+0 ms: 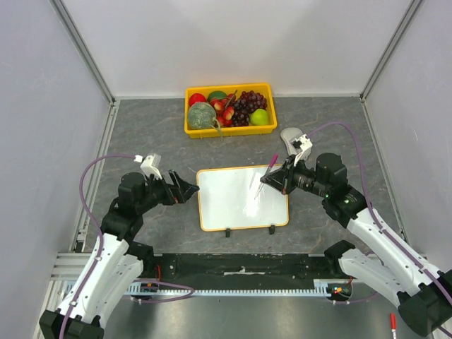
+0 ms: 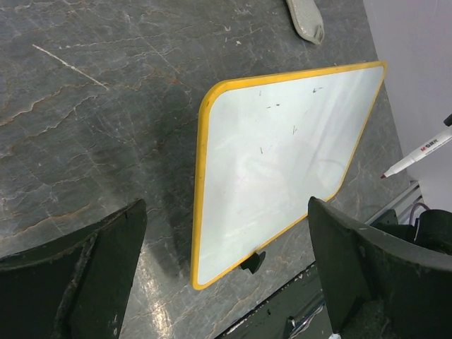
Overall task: Write a sentence on the whiteboard
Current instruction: Pass from the right arm to the left
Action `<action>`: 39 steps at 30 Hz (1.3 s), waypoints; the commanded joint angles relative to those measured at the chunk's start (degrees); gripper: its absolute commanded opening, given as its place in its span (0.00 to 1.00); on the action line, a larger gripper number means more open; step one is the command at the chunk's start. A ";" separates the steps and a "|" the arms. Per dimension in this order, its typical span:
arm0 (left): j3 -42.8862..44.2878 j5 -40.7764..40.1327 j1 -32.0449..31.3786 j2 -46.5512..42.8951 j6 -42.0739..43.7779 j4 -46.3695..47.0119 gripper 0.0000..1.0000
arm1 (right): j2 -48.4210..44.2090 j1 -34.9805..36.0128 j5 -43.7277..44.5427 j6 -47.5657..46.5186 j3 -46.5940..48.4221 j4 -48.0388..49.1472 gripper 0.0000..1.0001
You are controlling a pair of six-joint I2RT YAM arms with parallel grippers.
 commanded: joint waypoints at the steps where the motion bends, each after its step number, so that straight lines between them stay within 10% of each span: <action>1: -0.43 -0.25 0.20 -0.58 -1.16 1.91 1.00 | -1.79 0.34 0.70 0.52 -0.51 2.77 0.00; 13: -1.48 -0.95 0.28 2.14 -1.78 2.79 1.00 | -3.55 0.34 0.53 -0.45 -1.39 2.59 0.00; 39: -18.36 18.29 0.28 16.64 -4.06 46.29 0.97 | -1.10 9.30 10.72 4.12 -4.29 16.21 0.00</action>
